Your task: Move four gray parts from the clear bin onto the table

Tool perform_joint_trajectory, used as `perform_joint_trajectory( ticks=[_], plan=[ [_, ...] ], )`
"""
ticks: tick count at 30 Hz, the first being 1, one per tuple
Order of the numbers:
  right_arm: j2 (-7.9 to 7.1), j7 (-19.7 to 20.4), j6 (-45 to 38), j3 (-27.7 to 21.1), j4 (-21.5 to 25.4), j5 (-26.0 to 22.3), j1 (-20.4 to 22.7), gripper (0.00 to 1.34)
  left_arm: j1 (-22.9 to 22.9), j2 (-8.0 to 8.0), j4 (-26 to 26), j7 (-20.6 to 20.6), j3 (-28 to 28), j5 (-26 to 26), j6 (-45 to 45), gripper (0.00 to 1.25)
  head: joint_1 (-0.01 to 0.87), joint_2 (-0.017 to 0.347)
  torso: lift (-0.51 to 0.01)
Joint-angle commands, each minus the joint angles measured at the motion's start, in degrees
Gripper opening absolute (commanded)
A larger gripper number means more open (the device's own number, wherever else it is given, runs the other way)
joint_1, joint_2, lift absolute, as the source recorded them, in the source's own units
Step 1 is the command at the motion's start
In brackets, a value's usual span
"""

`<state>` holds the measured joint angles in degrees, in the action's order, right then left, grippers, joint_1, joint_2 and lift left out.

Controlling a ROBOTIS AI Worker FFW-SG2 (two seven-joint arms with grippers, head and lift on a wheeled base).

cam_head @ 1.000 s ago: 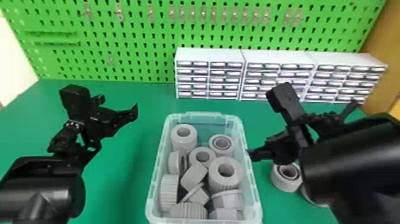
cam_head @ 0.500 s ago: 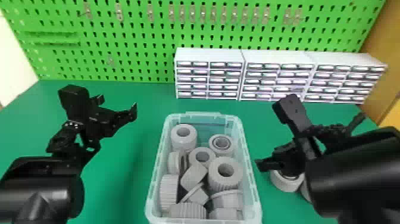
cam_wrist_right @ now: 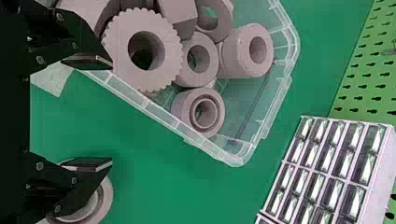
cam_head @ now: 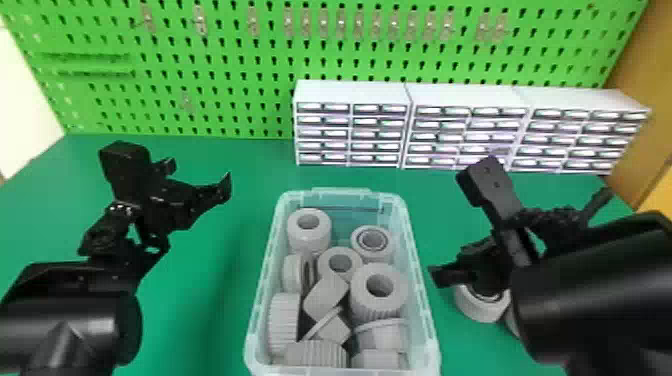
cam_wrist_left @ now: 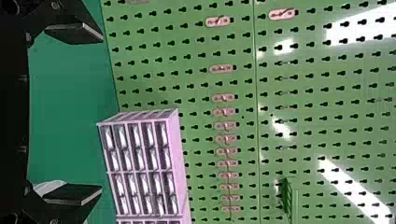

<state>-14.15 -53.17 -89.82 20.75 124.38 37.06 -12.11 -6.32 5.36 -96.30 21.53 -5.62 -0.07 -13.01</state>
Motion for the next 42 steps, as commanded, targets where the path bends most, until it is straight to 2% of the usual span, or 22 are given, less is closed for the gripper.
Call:
perform_joint_trajectory(
  ticks=[1,12,15,18,21,27,31,35,39,42],
  plan=[
    [-0.09,0.0,-0.3,0.5,0.0,0.0,-0.1,0.81,0.1,0.0,0.1,0.0,0.0,0.0,0.0,1.1,0.678,0.034,-0.05],
    [-0.26,0.1,-0.3,1.4,0.0,1.3,-0.5,0.81,0.0,0.0,0.0,0.0,-0.1,0.0,0.0,1.1,0.678,0.034,-0.05],
    [-1.05,0.1,-0.3,3.4,-0.2,2.8,-1.6,0.81,0.0,0.0,0.1,0.0,-0.1,0.0,0.0,1.1,0.678,0.034,-0.05],
    [-2.2,0.1,-0.3,5.3,-0.5,2.8,-2.7,0.81,0.0,0.0,0.1,0.0,0.0,0.0,0.0,1.1,0.678,0.034,-0.05],
    [-2.72,0.0,-0.3,6.4,-0.8,2.8,-3.5,0.81,-0.1,0.0,0.1,0.0,0.0,0.0,0.0,1.1,0.678,0.034,-0.05],
    [-2.02,0.0,-0.3,6.6,-1.9,5.0,-3.6,0.82,-0.1,0.0,0.1,0.0,0.1,0.0,0.0,1.1,0.678,0.034,-0.05],
    [-0.35,0.0,-0.3,4.7,-4.1,6.1,-3.0,0.82,-0.1,0.0,0.1,-0.1,0.0,0.0,0.0,1.1,0.678,0.034,-0.05],
    [0.62,0.0,-0.3,3.2,-6.0,6.8,-3.0,0.82,-0.2,0.0,0.1,0.0,0.1,0.0,-0.1,1.1,0.678,0.034,-0.05],
    [0.62,-0.5,-0.3,3.6,-7.6,7.0,-4.1,0.81,-0.2,0.0,0.1,0.0,0.0,0.0,-0.1,1.1,0.678,0.034,-0.05],
    [-0.09,-3.8,-0.3,5.0,-9.0,9.1,-5.6,0.81,-0.2,0.0,0.1,0.0,0.1,0.1,-0.1,1.1,0.678,0.034,-0.05]
  ],
)
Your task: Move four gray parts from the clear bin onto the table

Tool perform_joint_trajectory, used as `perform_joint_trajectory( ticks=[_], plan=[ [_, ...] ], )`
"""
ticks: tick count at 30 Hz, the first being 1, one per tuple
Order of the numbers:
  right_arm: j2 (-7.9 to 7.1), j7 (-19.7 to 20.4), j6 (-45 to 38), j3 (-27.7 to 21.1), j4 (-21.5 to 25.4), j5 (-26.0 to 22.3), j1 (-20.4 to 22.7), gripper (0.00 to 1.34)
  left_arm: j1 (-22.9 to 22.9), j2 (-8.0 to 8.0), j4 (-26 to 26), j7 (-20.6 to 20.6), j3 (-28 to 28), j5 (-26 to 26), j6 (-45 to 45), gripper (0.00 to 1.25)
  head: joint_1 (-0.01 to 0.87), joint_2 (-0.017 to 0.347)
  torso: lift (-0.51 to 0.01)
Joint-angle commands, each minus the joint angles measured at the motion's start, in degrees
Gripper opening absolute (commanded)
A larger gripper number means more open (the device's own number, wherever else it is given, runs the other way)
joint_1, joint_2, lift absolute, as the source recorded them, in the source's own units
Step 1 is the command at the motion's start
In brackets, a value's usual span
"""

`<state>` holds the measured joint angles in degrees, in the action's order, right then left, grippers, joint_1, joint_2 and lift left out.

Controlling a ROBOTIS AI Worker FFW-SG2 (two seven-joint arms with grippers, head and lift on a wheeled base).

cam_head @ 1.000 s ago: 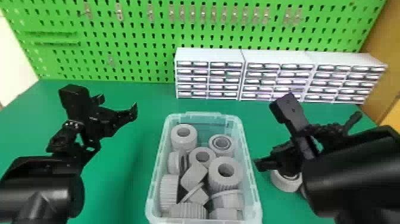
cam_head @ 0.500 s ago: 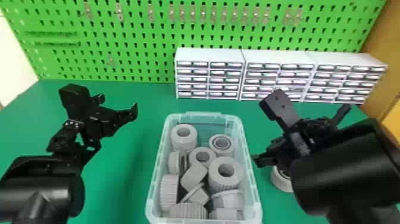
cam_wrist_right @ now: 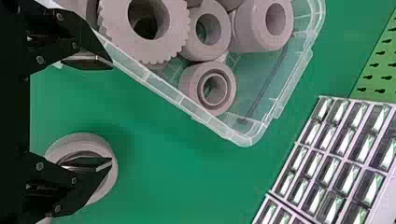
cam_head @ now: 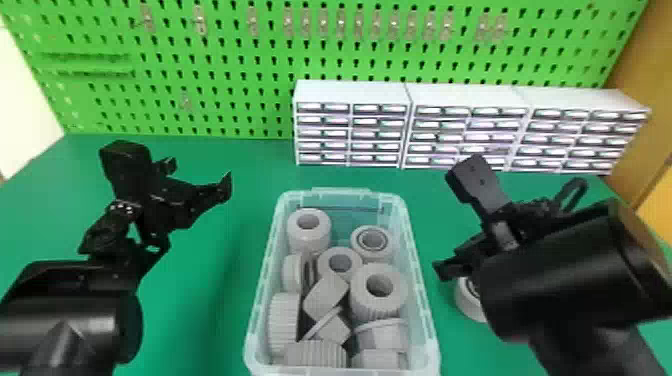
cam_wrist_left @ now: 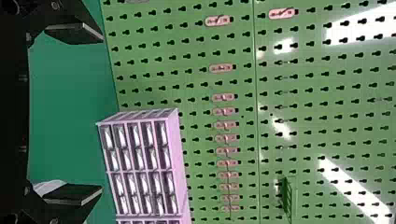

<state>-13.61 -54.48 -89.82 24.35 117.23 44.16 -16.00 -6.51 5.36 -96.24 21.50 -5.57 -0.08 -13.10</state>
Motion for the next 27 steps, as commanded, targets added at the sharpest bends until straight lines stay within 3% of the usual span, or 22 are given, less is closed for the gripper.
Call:
perform_joint_trajectory(
  ticks=[1,6,27],
  plan=[
    [-0.98,-3.7,-0.1,2.2,-2.4,2.8,-2.5,0.81,0.0,0.09,0.0,-0.1,0.0,0.1,0.0,1.1,0.678,0.034,-0.05],
    [-2.21,-5.6,2.2,5.0,-4.9,2.5,-5.4,0.81,0.0,0.0,0.0,0.0,0.0,0.2,-0.1,1.1,0.678,0.034,-0.05],
    [0.6,-5.7,14.0,9.2,-16.2,-1.1,-13.0,0.81,-0.1,0.0,0.3,0.0,0.1,0.4,-0.1,1.1,0.678,0.034,-0.05]
  ],
)
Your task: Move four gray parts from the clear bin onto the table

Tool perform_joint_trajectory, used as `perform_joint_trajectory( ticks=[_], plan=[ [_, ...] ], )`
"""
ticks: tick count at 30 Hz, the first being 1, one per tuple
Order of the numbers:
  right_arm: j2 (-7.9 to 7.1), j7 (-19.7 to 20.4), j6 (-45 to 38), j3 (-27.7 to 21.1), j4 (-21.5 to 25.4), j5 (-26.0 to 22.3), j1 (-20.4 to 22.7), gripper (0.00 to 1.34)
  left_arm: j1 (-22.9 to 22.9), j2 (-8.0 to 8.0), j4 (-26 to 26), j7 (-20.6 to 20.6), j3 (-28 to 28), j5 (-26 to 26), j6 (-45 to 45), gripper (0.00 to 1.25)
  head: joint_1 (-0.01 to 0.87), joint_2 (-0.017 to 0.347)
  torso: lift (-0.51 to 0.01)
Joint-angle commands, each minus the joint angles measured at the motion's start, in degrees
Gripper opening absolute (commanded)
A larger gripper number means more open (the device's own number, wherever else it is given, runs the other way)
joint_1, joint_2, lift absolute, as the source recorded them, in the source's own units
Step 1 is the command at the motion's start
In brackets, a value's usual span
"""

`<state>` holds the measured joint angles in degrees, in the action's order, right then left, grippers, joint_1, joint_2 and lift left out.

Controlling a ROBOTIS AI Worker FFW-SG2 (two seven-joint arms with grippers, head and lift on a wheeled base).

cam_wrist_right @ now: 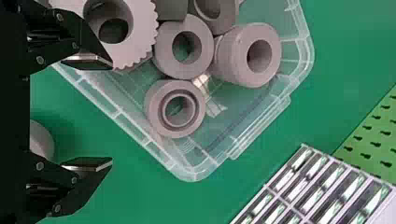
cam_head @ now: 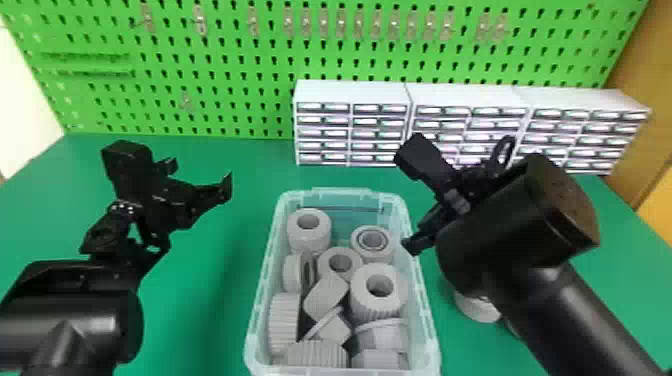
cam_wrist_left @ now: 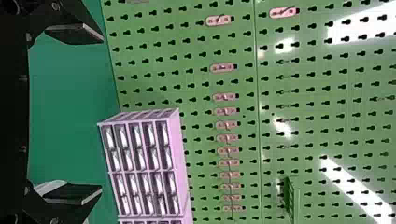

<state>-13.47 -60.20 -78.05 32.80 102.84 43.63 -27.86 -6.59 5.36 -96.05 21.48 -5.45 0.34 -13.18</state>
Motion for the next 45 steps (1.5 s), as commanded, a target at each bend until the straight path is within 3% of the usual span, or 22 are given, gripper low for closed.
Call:
perform_joint_trajectory(
  ticks=[1,13,28,45],
  plan=[
    [0.64,0.0,2.9,1.2,-2.3,-0.6,-1.5,0.81,0.0,0.0,0.1,0.0,0.0,0.0,0.0,1.1,0.678,0.034,-0.05],
    [0.82,0.1,8.2,5.9,-7.1,-2.8,-4.6,0.82,0.0,0.09,0.3,0.1,0.1,0.2,0.0,1.1,0.678,0.034,-0.05],
    [1.96,1.1,13.1,6.5,-11.2,-4.7,-4.6,0.82,0.1,0.09,0.4,0.1,0.1,0.2,0.0,1.1,0.678,0.034,-0.05],
    [1.78,1.1,14.4,8.5,-14.6,-7.2,-4.6,0.81,0.2,0.0,0.4,0.1,-0.1,0.2,0.0,1.1,0.678,0.034,-0.05]
  ],
)
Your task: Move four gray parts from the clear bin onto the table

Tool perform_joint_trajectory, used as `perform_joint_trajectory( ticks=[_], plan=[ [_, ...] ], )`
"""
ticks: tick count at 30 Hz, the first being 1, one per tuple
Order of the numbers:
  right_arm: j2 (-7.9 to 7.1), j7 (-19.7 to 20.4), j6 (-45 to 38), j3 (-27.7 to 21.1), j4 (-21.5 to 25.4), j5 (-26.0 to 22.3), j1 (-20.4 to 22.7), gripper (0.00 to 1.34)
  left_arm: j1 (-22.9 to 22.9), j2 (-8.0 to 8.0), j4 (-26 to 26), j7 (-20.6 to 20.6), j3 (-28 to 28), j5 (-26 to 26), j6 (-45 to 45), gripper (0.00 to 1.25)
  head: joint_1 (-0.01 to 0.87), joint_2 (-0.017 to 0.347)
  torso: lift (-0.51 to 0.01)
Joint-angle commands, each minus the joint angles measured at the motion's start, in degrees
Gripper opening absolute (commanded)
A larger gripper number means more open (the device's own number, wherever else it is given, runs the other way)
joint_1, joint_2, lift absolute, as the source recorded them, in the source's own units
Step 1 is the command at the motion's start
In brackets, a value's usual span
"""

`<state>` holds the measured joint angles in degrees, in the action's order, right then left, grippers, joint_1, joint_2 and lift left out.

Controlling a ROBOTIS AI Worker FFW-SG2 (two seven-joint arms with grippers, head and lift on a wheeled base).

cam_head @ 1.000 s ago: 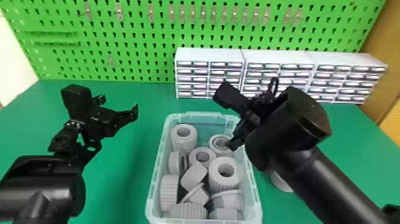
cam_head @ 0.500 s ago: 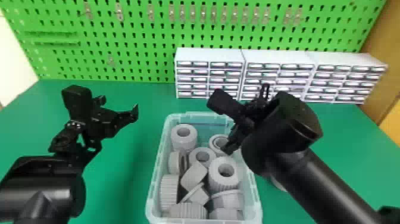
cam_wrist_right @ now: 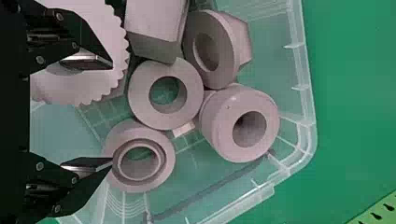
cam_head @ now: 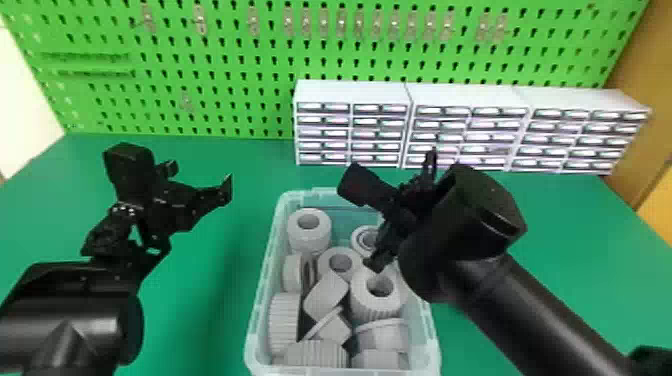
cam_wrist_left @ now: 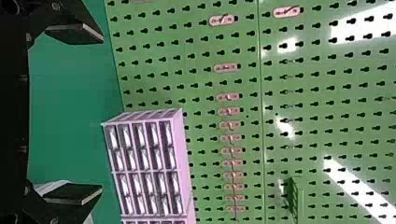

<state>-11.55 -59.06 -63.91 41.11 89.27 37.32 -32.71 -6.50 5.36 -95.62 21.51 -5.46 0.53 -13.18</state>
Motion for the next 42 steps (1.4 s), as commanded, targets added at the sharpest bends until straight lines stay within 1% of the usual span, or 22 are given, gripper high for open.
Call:
perform_joint_trajectory(
  ticks=[1,5,37,39,41,42],
  plan=[
    [-0.23,0.0,0.5,0.2,-1.5,-1.4,0.5,0.82,0.1,0.0,0.0,0.0,-0.1,0.0,0.0,1.1,0.678,0.034,-0.05],
    [-0.32,0.0,1.0,0.5,-2.6,-2.2,0.5,0.81,0.1,0.0,0.0,0.0,-0.1,0.0,0.0,1.1,0.678,0.034,-0.05],
    [-0.67,-0.1,1.3,1.6,-5.0,-3.0,0.6,0.81,0.1,0.0,0.0,0.0,-0.1,0.0,0.0,1.1,0.678,0.034,-0.05],
    [-0.67,-0.1,1.3,1.6,-5.0,-3.0,0.6,0.79,0.0,0.0,0.0,0.0,0.0,0.0,0.0,1.1,0.678,0.034,-0.05],
    [-0.67,-0.1,1.3,1.7,-5.0,-3.0,0.6,0.71,0.0,0.0,0.0,0.0,0.0,0.0,0.0,1.1,0.678,0.034,-0.05],
    [-0.67,0.0,1.3,1.8,-5.0,-3.0,0.6,0.65,0.0,0.0,0.0,0.0,0.0,0.0,0.0,1.1,0.678,0.034,-0.05]
  ],
)
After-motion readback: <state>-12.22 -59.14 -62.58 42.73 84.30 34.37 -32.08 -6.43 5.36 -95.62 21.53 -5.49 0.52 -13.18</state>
